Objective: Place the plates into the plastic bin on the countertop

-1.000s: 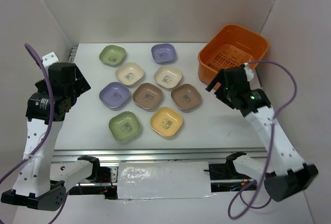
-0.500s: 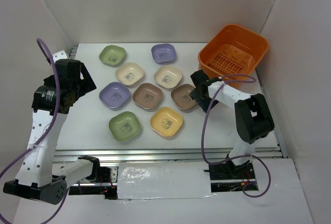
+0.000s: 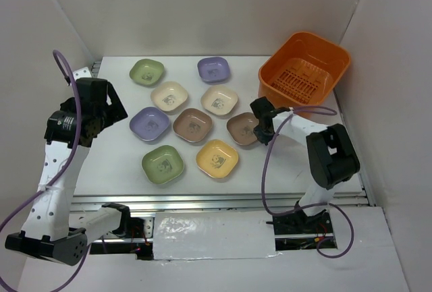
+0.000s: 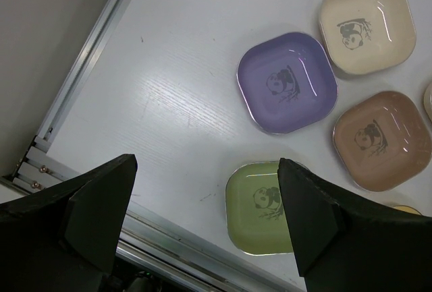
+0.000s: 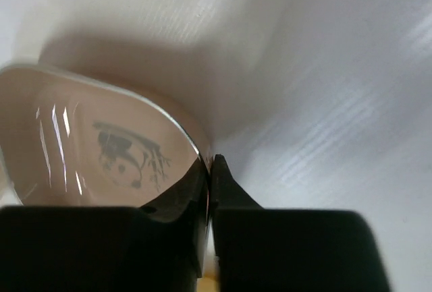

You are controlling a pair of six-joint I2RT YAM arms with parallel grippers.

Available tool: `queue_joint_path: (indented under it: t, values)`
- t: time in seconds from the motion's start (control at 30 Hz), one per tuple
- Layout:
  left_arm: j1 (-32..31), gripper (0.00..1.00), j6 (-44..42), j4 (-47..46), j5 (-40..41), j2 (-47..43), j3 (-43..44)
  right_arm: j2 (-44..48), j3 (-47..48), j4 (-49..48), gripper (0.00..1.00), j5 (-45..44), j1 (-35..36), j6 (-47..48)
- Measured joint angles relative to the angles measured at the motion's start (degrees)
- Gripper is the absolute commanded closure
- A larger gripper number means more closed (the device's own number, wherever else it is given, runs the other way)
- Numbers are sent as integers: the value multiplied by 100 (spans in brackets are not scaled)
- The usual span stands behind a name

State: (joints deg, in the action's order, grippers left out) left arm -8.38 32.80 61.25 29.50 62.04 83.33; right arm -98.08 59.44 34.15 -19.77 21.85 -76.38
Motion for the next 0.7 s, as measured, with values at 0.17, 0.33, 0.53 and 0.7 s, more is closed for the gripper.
queue_joint_path:
  t: [0.17,0.33,0.53,0.7]
  values:
    - [-11,1,-9,0,-39,59,0,907,-509,-11,100,-90,-31,-66]
    - [-50,1,-9,0,-50,87,0,2002,-619,111,100,-101,-37,52]
    - [-59,1,-7,0,-79,87,2,3191,-122,393,100,116,-227,557]
    - [-61,1,-9,0,-221,114,42,3123,1016,496,100,361,-1180,1185]
